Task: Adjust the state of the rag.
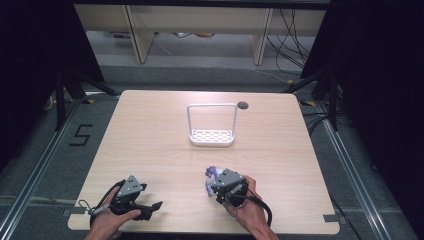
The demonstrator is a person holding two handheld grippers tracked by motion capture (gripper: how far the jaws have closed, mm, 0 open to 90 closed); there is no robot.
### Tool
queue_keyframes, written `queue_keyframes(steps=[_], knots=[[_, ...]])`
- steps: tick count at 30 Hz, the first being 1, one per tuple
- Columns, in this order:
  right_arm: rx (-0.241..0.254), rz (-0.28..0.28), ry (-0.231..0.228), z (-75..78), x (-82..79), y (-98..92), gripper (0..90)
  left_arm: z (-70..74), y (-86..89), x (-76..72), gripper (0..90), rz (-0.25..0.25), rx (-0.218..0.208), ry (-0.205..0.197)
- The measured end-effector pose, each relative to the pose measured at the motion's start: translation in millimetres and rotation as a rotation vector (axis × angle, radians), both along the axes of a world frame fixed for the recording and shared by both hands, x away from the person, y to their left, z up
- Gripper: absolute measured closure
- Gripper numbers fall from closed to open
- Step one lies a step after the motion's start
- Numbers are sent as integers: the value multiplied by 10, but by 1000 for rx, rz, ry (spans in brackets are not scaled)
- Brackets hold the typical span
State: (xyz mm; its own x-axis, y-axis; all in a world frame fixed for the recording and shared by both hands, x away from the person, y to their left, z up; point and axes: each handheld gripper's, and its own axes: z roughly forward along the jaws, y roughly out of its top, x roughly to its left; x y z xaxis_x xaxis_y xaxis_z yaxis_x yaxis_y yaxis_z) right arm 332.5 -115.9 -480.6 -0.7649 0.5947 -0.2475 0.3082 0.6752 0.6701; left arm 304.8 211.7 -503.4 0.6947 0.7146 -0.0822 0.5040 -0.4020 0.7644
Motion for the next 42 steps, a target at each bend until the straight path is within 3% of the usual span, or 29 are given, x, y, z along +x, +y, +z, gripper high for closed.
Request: queue_keyframes(steps=[3, 5, 7, 9, 10, 13, 15, 17, 19, 21, 22, 24, 26, 31, 32, 34, 38, 40, 41, 42], knots=[[-24, 8, -13, 27, 23, -14, 744, 0, -3, -2, 147, 5, -2, 1], [8, 17, -15, 61, 37, -57, 841, 8, 3, -1, 147, 1, 4, 2], [25, 20, -13, 98, 40, -97, 876, 5, -1, 4, 147, 3, -7, 3], [28, 41, -28, 111, 62, -115, 881, 11, 11, 9, 148, -1, 16, 3], [37, 26, -6, 134, 61, -139, 887, 15, 11, 14, 147, -1, 20, 8], [64, 30, -11, 212, 80, -181, 890, 19, -3, 12, 148, -2, -11, 13], [70, 40, -25, 247, 100, -204, 890, 22, -4, 15, 148, -8, -9, 15], [108, 19, -25, 348, 140, -290, 891, 27, -19, 17, 150, -10, -18, 15], [119, 18, -10, 384, 153, -324, 891, 39, -21, 22, 150, -21, -13, 9], [174, 0, 0, 457, 204, -421, 892, 53, -52, 35, 151, -14, -34, 7], [194, -4, 14, 479, 220, -454, 892, 68, -45, 43, 151, -24, -15, 5], [204, -8, 26, 500, 235, -487, 892, 74, -60, 52, 153, -21, -26, 2], [256, 8, 53, 551, 269, -573, 893, 117, -86, 70, 155, -30, -20, -16], [308, 22, 44, 671, 206, -631, 894, 164, -105, 70, 155, -48, -29, -31], [339, 45, 29, 758, 172, -639, 894, 173, -119, 69, 156, -47, -39, -31], [354, 62, 39, 837, 133, -636, 894, 194, -128, 77, 157, -52, -37, -30], [356, 85, -1, 937, 86, -616, 895, 237, -209, 120, 170, -49, -83, -42], [340, 87, 7, 949, 81, -597, 894, 307, -374, 214, 192, -97, -66, -76], [339, 88, 3, 930, 91, -588, 894, 307, -374, 214, 204, -97, -66, -76], [313, 96, -13, 913, 114, -593, 894, 338, -521, 294, 223, -125, -65, -92]])
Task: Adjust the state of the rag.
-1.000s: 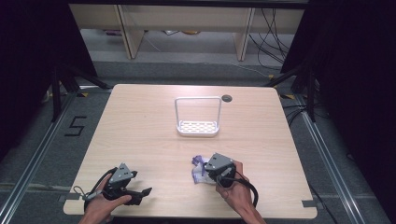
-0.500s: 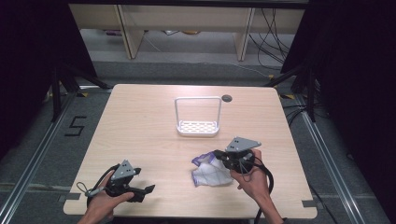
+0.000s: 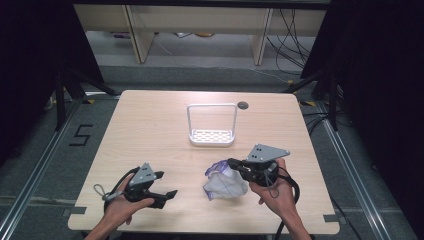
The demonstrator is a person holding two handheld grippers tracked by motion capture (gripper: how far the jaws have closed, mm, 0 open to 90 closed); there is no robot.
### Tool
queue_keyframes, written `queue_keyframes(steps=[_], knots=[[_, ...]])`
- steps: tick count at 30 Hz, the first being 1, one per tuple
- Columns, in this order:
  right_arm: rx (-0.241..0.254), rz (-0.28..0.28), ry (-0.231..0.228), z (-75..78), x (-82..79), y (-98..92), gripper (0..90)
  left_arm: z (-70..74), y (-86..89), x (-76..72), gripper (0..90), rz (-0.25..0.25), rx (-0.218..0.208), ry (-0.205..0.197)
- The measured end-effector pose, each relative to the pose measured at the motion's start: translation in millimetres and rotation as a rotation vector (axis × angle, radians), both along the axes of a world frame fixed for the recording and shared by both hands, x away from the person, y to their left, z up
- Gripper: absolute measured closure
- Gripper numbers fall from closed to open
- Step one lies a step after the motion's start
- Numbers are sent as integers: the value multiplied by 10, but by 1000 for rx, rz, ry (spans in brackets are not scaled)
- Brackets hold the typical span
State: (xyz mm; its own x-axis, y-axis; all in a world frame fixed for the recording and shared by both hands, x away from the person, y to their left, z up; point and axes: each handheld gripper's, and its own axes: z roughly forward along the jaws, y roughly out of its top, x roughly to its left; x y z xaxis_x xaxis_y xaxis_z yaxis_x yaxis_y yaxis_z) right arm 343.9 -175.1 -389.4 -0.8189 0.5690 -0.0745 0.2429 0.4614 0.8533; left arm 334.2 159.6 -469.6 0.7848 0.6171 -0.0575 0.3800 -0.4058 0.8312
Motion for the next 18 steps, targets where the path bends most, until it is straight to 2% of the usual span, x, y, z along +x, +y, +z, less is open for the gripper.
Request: queue_keyframes(steps=[1, 2, 3, 4, 5, 6, 7, 8, 9, 10, 11, 12, 13, 14, 16, 18], knots=[[0, 0, 0, 0, 0, 0, 894, 0, 0, 0, 238, 0, 0, 0], [16, -14, 40, -52, 9, 4, 895, 12, -64, 48, 244, -20, 7, -1], [25, -22, 47, -71, 10, 4, 895, 11, -206, 137, 255, -50, -12, -6], [25, -22, 47, -71, 10, 4, 895, 11, -206, 137, 269, -50, -12, -6], [24, -22, 50, -87, 27, -14, 895, 2, -323, 215, 279, -94, -5, -2], [19, -27, 61, -86, 30, -25, 895, -7, -379, 246, 289, -108, -2, -1], [19, -27, 61, -86, 30, -25, 895, -7, -379, 246, 304, -108, -2, -1], [23, -19, 58, -91, 43, -31, 895, -34, -489, 282, 316, -124, -4, -10], [23, -19, 58, -91, 43, -31, 895, -34, -489, 282, 324, -124, -4, -10], [29, -24, 40, -93, 50, -43, 895, -56, -571, 305, 337, -147, -3, -19], [29, -25, 56, -88, 45, -48, 895, -66, -609, 313, 345, -153, 5, -21], [28, -24, 31, -92, 59, -55, 895, -74, -641, 323, 348, -160, 10, -28], [28, -24, 31, -92, 59, -55, 895, -74, -641, 323, 353, -160, 10, -28], [27, -21, 62, -95, 57, -56, 895, -85, -703, 346, 360, -170, 2, -31], [28, -15, 71, -105, 63, -49, 895, -90, -759, 372, 376, -171, -12, -41], [27, -17, 49, -108, 70, -46, 895, -77, -802, 401, 406, -187, -5, -47]])
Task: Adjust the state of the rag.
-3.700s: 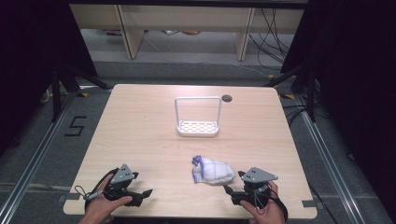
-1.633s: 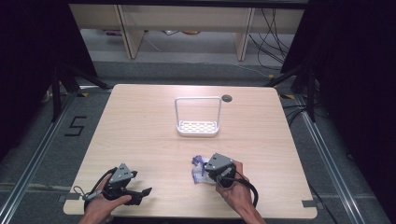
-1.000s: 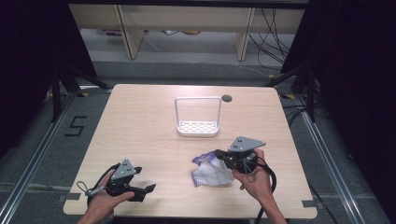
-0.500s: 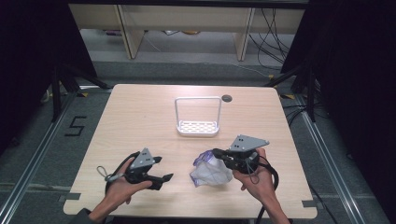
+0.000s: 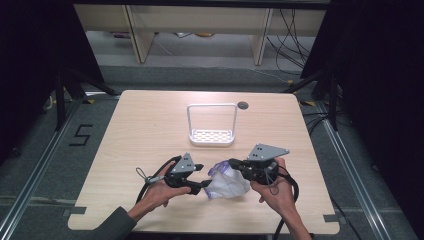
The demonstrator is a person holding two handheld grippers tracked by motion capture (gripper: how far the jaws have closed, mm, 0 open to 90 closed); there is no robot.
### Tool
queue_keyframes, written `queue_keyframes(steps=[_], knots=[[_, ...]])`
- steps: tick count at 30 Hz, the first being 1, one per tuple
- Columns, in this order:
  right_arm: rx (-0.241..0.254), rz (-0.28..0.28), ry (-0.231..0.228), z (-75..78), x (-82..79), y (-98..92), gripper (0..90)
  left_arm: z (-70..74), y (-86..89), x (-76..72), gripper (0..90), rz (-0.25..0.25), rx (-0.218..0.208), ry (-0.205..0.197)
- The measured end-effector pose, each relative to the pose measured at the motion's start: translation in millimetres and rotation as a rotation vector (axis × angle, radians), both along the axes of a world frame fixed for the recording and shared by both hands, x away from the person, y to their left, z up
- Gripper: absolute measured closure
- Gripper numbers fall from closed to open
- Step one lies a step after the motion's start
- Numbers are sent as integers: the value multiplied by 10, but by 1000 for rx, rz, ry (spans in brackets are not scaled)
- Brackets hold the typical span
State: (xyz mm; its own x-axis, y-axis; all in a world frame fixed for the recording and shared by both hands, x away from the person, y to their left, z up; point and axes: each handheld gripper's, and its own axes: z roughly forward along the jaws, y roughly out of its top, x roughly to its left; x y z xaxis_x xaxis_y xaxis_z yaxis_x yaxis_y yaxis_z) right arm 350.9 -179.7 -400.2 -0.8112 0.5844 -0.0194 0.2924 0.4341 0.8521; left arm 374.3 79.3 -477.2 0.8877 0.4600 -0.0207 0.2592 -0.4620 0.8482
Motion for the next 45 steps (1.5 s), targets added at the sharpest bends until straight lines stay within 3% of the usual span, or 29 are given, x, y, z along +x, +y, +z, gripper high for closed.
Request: queue_keyframes(steps=[3, 6, 7, 9, 12, 18, 23, 24, 25, 27, 32, 33, 35, 38, 39, 41, 43, 44, 45], knots=[[1, 0, 11, -3, -2, 13, 895, 13, -55, 43, 452, -4, 3, -15], [5, 5, 3, -9, 12, 17, 895, 21, -80, 80, 589, -10, 0, -19], [-5, 6, 7, -4, 15, 11, 895, 21, -87, 102, 589, -21, -9, -15], [-3, 11, 12, -3, 26, 8, 895, 45, -83, 107, 774, -18, -9, -19], [1, 12, 29, -1, 31, 3, 895, 117, -34, 95, 845, -33, 7, -12], [10, -10, 13, 25, 38, 9, 895, 266, 42, 49, 859, -35, 27, -24], [3, -1, 2, 60, 30, 20, 895, 419, 136, 1, 861, -35, -1, 5], [12, -5, 19, 90, -4, 28, 895, 509, 175, -55, 861, -54, -4, 4], [12, 12, -12, 105, 7, 22, 895, 564, 192, -97, 862, -59, 0, -2], [20, 6, -15, 122, -15, 30, 895, 625, 210, -140, 861, -68, -3, -6], [51, 41, -51, 281, -114, 41, 895, 1021, 353, -334, 861, -108, -14, -3], [51, 41, -51, 281, -114, 41, 895, 1021, 353, -334, 862, -108, -14, -3], [71, 72, -56, 377, -188, 62, 895, 1214, 422, -423, 862, -138, -49, 8], [80, 88, -73, 447, -232, 70, 895, 1325, 467, -478, 861, -157, -76, 17], [104, 99, -58, 504, -277, 87, 895, 1361, 488, -491, 861, -160, -88, 19], [105, 110, -54, 522, -281, 98, 895, 1360, 523, -465, 861, -155, -95, 42], [76, 97, -38, 490, -209, 150, 895, 1221, 576, -340, 860, -123, -87, 91], [76, 97, -38, 490, -209, 150, 895, 1221, 576, -340, 860, -123, -87, 91], [74, 94, -15, 408, -106, 193, 895, 1070, 608, -235, 860, -91, -89, 146]])
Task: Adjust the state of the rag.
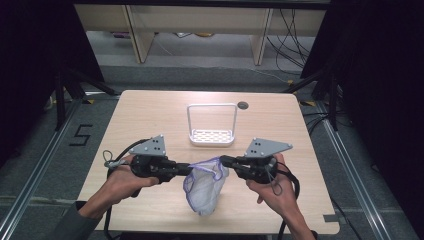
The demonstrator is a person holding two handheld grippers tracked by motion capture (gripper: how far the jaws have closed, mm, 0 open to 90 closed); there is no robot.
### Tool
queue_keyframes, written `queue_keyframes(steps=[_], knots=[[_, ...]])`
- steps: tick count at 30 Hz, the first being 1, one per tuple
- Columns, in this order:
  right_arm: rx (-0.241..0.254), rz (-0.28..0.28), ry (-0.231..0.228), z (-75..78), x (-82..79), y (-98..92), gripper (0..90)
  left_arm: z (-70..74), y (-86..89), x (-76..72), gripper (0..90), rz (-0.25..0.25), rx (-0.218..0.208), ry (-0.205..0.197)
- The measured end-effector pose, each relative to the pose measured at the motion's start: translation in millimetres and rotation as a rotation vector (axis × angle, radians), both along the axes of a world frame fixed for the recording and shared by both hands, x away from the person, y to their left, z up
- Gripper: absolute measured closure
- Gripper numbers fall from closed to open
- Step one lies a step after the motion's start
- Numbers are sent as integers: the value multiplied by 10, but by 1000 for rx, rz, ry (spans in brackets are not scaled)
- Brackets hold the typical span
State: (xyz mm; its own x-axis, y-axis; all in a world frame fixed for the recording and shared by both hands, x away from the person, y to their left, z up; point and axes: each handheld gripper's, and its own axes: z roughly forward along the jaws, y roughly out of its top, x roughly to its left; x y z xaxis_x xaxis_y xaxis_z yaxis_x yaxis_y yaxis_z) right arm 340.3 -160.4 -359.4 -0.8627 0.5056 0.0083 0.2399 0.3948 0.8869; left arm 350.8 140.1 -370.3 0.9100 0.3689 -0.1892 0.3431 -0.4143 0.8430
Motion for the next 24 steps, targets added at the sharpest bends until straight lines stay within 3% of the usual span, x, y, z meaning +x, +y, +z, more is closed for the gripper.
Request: queue_keyframes(steps=[1, 3, 5, 8, 9, 11, 16, 18, 20, 21, 22, 24], knots=[[-17, -9, 32, -49, 55, 23, 895, -90, 10, 59, 860, 11, -3, 20], [-20, -19, 39, -120, 128, 61, 895, -170, 24, 115, 859, 31, 7, 35], [-61, -34, 111, -317, 338, 159, 895, -404, 53, 278, 859, 71, 44, 76], [-114, -56, 136, -497, 530, 269, 895, -590, 46, 391, 859, 109, 95, 87], [-114, -56, 136, -497, 530, 269, 895, -590, 46, 391, 858, 109, 95, 87], [-150, -75, 155, -652, 684, 365, 894, -713, 56, 495, 858, 141, 104, 98], [-182, -102, 166, -819, 869, 444, 892, -838, 51, 620, 853, 168, 132, 104], [-201, -110, 168, -887, 927, 471, 884, -939, 34, 702, 849, 201, 159, 115], [-214, -137, 148, -951, 972, 507, 839, -998, 35, 754, 837, 223, 178, 118], [-214, -137, 148, -951, 972, 507, 839, -998, 35, 754, 834, 223, 178, 118], [-242, -172, 168, -943, 965, 518, 805, -1021, 40, 775, 834, 238, 187, 110], [-263, -213, 103, -934, 965, 525, 746, -1043, 69, 815, 800, 256, 210, 97]])
